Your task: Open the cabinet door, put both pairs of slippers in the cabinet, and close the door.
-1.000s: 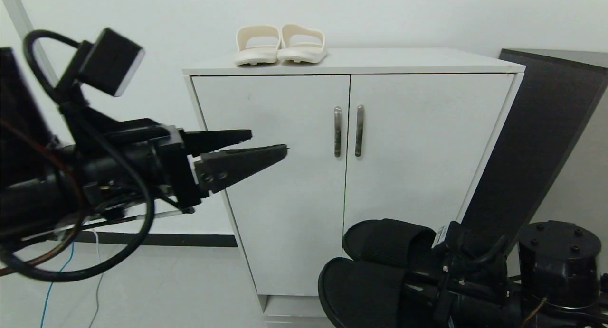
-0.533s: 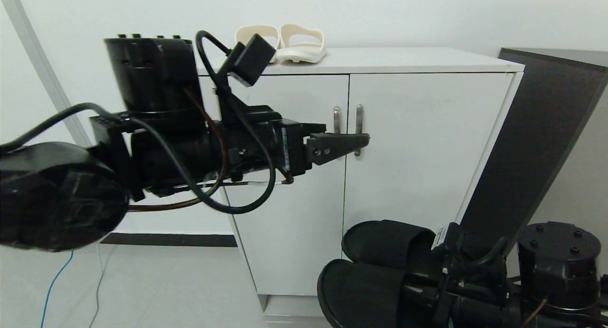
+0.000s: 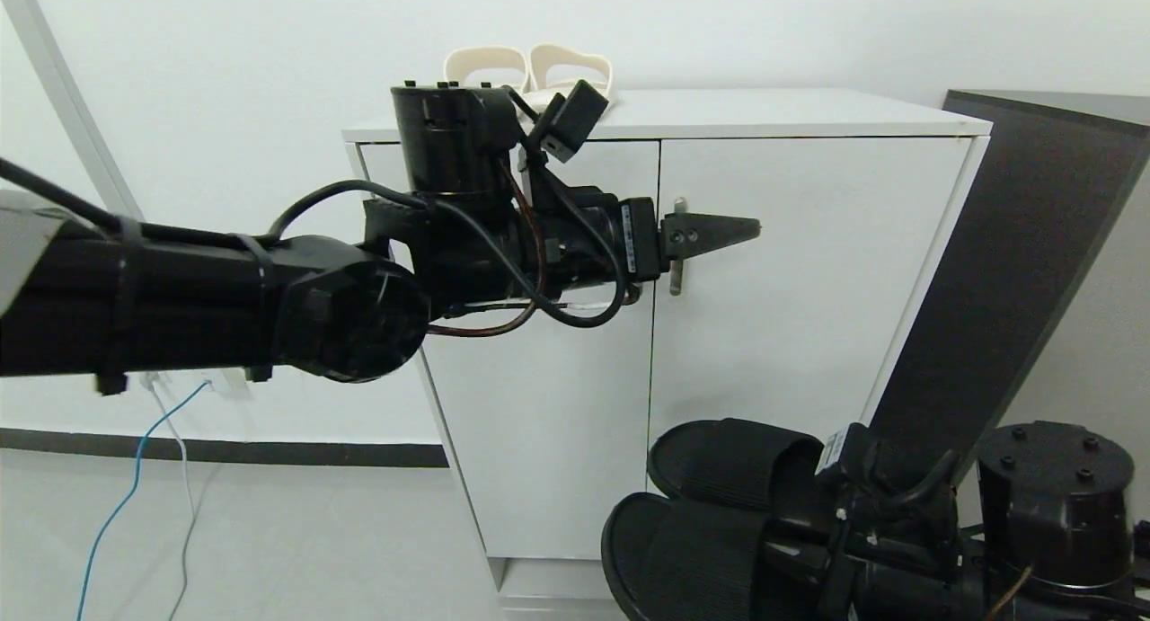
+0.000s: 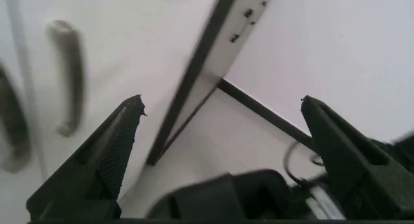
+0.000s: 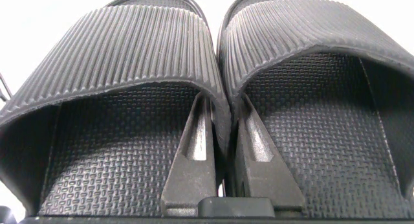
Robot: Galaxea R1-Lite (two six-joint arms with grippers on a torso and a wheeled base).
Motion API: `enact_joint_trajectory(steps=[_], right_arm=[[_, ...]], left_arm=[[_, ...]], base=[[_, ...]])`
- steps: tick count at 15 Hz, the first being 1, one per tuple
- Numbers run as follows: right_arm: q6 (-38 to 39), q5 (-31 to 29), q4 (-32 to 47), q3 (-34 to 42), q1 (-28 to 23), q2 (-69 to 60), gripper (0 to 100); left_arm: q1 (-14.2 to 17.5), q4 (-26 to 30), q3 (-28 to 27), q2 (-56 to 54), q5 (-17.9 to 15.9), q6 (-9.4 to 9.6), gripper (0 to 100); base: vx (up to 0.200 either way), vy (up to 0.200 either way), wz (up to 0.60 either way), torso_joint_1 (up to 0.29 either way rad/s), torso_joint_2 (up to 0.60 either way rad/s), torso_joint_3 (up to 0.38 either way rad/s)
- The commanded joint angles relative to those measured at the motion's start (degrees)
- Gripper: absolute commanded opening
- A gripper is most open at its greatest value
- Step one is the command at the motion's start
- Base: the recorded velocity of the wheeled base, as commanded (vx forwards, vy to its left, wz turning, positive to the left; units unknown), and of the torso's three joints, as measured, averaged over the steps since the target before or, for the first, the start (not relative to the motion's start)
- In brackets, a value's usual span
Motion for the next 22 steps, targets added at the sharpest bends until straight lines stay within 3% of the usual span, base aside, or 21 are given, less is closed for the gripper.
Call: enact_joint_trajectory(steps=[1, 2, 8, 13, 14, 22], right_arm=[[0.0, 0.0, -0.1, -0.1, 0.0, 0.6, 0], [-0.1, -0.1, -0.1, -0.1, 0.0, 0.6, 0], [-0.2, 0.0, -0.1, 0.2, 0.0, 0.7, 0], [-0.2, 0.1, -0.1, 0.4, 0.0, 0.6, 0], [-0.2, 0.1, -0.1, 0.5, 0.1, 0.6, 0], [-1.1, 2.5, -0.8, 2.2, 1.8, -0.1, 0]], left_arm=[[0.9, 0.3, -2.2, 3.4, 2.2, -0.07, 100], [0.5, 0.3, -2.5, 3.5, 5.1, 0.02, 100], [0.6, 2.7, -8.1, 7.1, 9.9, 0.02, 100], [0.0, 5.3, -11.8, 9.3, 9.9, -0.16, 100], [-0.1, 5.4, -11.9, 9.3, 10.0, -0.16, 0], [-0.1, 5.0, -1.7, 2.9, 9.9, 0.19, 0]], base=[[0.0, 0.0, 0.0, 0.0, 0.0, 0.0], [0.0, 0.0, 0.0, 0.0, 0.0, 0.0], [0.0, 0.0, 0.0, 0.0, 0.0, 0.0], [0.0, 0.0, 0.0, 0.0, 0.0, 0.0], [0.0, 0.0, 0.0, 0.0, 0.0, 0.0], [0.0, 0.0, 0.0, 0.0, 0.0, 0.0]])
